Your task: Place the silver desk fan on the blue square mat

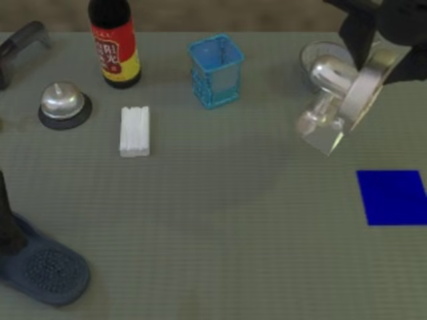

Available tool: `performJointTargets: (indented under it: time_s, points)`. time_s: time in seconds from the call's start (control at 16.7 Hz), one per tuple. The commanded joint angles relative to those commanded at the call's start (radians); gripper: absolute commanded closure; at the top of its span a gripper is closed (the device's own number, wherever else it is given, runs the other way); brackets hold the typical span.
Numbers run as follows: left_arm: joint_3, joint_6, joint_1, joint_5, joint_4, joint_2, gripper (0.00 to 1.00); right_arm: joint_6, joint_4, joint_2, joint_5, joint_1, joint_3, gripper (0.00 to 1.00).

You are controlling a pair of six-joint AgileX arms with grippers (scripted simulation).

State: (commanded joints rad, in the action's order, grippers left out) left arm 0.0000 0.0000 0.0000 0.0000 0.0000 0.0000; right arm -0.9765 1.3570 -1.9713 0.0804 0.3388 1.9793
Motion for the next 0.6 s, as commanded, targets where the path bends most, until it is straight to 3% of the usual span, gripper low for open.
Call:
performJointTargets:
  time_s: [0.3,0.6]
  points:
    - [0.0,0.0,0.0,0.0,0.0,0.0,0.0,-0.455,0.032,0.074,-0.033,-0.1,-0.155,1.0]
    - [0.0,0.0,0.0,0.0,0.0,0.0,0.0,-0.727,0.073,0.121,-0.062,-0.168,-0.276,1.0]
